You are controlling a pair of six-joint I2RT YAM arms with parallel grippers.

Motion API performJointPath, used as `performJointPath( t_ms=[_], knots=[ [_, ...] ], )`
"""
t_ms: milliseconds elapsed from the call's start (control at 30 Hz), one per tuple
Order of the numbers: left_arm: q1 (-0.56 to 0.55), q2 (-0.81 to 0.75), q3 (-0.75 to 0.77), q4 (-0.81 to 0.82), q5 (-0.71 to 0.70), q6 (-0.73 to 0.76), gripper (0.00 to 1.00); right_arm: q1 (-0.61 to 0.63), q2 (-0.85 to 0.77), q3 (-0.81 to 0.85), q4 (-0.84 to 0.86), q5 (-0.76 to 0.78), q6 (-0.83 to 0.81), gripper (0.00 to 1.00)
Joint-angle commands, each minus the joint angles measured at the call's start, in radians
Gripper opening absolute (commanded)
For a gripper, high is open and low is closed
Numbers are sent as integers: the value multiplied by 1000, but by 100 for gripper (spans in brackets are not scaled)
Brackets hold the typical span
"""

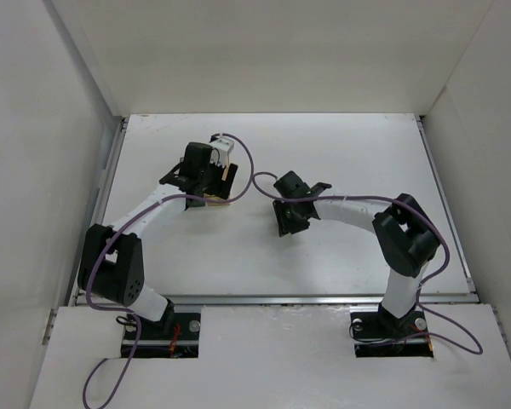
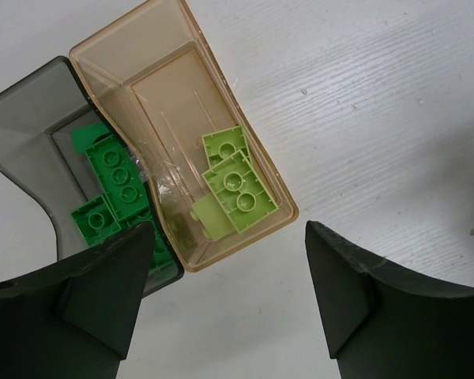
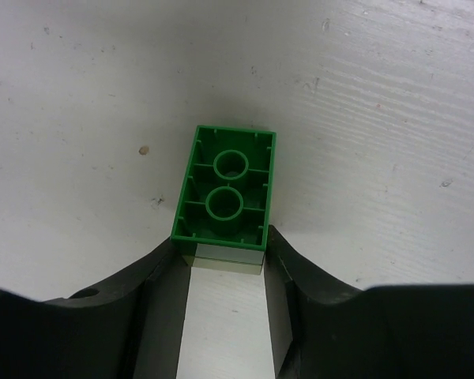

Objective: Sort the legos into containers by color

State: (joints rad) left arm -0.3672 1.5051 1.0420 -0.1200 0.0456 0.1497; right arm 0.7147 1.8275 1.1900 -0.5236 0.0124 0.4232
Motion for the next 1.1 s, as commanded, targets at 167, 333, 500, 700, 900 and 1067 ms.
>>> performJointPath(
  t_ms=[167,333,500,700,900,1067],
  knots=[
    [-6,-119,17,-29,216,183,60,17,-156,-12,68,-3,-67,0],
    [-6,-322,-85,-47,610,557,64,17,-431,-111,241,-246,-248,0],
    [-6,-347,-7,-260,945,799,82,17,-579,-165,295,-322,-380,0],
    [-50,-208,203,-577,1112,990,92,38,-579,-133,234,-335,-500,0],
    [-85,-165,303,-682,1122,1073,92,95,-614,-142,255,-295,-546,0],
    [-144,-155,305,-702,1085,1082,84,104,-637,-164,266,-272,-555,0]
  ],
)
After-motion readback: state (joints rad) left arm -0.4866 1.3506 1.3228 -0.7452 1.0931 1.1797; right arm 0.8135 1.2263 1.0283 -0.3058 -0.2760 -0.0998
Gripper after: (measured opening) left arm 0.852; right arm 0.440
